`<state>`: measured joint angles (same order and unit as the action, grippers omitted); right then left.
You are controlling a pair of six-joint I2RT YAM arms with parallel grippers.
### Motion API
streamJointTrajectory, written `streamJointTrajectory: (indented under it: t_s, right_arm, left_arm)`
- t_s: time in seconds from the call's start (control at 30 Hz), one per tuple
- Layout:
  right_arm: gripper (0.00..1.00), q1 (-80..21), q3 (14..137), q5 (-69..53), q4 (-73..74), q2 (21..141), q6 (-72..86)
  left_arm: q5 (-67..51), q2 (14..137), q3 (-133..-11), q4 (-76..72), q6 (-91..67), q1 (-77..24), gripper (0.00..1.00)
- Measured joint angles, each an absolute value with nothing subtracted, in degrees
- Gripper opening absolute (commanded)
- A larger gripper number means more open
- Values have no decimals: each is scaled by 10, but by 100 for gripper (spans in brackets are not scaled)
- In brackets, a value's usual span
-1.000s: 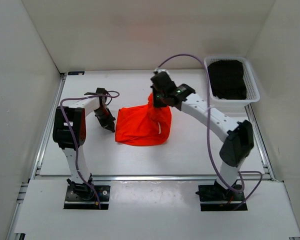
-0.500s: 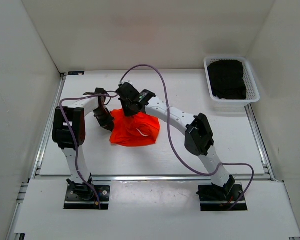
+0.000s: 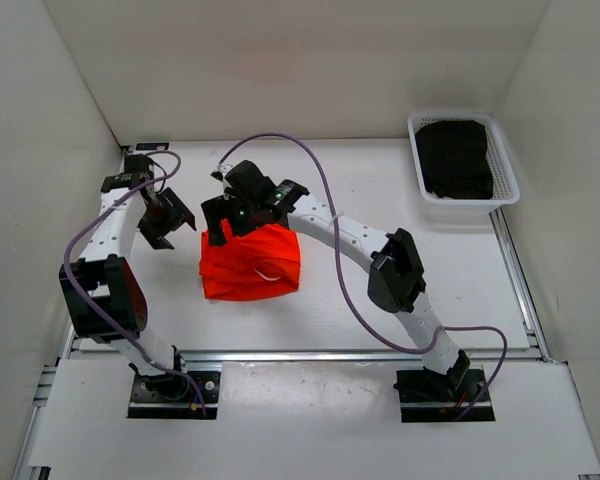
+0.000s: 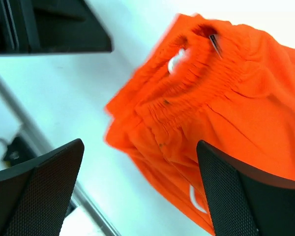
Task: Fold and stack the shorts
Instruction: Fold the shorts
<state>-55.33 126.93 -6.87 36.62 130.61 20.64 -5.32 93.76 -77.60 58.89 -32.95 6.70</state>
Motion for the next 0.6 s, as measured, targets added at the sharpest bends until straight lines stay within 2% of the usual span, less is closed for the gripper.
streamJointTrajectory:
  t_s: [0.07,0.17,0.2,0.27,0.33,0.4,0.6]
  right_arm:
    - [96,-553,1237,-85,343,1282,205]
    - [68,-543,1109,-98,295,1197,223]
    - [51,-533,1052,-100,284,1155,237]
    - [38,-505,974,-93,269,1093,259]
    - [33,-468,915,-85,254,1046,279]
    - [33,-433,893,-76,249,1032,292]
    - [33,-425,887,-79,251,1072,298]
  left_arm:
    - [-52,924,-789,596,-327,68,78]
    - [-48,918,-794,603,-322,61,70]
    - [-45,918,-794,605,-319,54,68]
    - [-40,918,-794,608,-315,32,61]
    - [-40,920,-794,608,-312,2,58]
    - [-40,926,-797,607,-311,-32,57]
    - [-34,1009,-861,590,-312,-91,57]
